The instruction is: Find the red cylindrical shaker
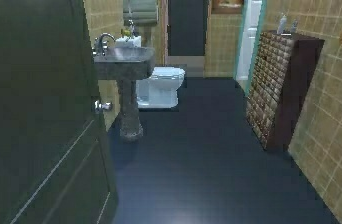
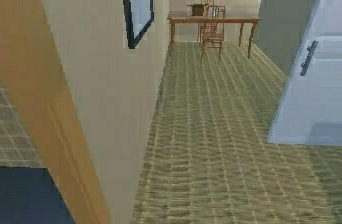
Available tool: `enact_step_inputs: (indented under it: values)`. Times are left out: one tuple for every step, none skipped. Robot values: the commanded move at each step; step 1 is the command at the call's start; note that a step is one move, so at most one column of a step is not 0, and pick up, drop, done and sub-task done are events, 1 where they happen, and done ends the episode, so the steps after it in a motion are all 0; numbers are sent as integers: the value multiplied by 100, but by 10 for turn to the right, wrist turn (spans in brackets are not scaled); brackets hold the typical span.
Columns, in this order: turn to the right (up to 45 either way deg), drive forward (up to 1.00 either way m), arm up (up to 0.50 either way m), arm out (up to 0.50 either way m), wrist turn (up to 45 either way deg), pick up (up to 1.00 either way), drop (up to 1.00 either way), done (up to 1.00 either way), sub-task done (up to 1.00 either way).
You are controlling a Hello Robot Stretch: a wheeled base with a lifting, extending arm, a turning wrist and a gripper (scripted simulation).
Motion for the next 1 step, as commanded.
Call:
enact_step_inputs:
  values:
    - [0,30,0,0,0,0,0,0,0]
